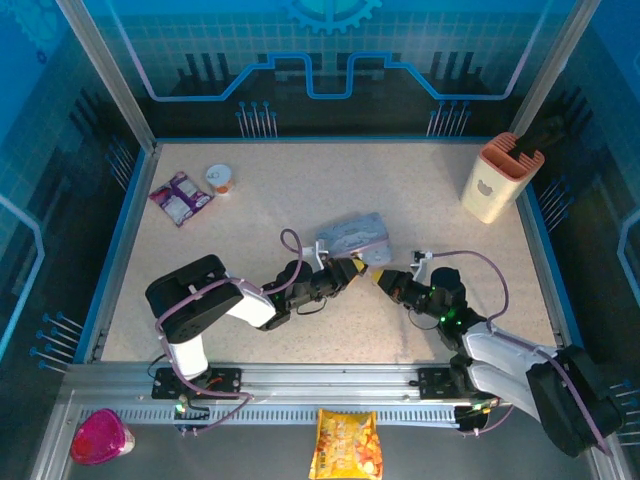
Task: Unlock the padlock with the key
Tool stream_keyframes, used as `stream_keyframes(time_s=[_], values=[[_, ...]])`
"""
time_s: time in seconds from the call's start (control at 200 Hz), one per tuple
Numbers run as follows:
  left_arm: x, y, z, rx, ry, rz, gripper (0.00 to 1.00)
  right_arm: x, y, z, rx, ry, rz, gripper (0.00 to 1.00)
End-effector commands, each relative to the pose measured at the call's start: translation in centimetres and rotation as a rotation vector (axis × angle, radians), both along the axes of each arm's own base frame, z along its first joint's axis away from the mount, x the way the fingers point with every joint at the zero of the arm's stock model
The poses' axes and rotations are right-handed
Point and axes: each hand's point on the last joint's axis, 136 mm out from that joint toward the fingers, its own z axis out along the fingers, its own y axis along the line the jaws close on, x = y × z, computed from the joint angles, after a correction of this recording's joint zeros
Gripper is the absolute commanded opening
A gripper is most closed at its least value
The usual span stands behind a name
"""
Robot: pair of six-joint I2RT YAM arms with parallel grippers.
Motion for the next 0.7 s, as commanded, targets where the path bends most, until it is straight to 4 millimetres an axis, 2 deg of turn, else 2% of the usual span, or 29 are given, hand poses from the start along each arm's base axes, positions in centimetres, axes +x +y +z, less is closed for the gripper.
stream_keyframes(time_s=[0.0, 0.34, 0.695], values=[[-9.7, -5.2, 10.3, -0.275, -0.190, -0.456, 0.00, 1.8, 0.7, 5.9, 0.107, -0.176, 0.006, 0.00], [-10.2, -5.3, 11.9, -0.294, -0.244, -0.488, 0.00, 2.1, 0.1, 6.2, 0.128, -0.175, 0.034, 0.00], [-10.5, -5.7, 12.0, -0.293, -0.260, -0.520, 0.00, 2.0, -0.1, 6.9, 0.131, -0.218, 0.065, 0.00]])
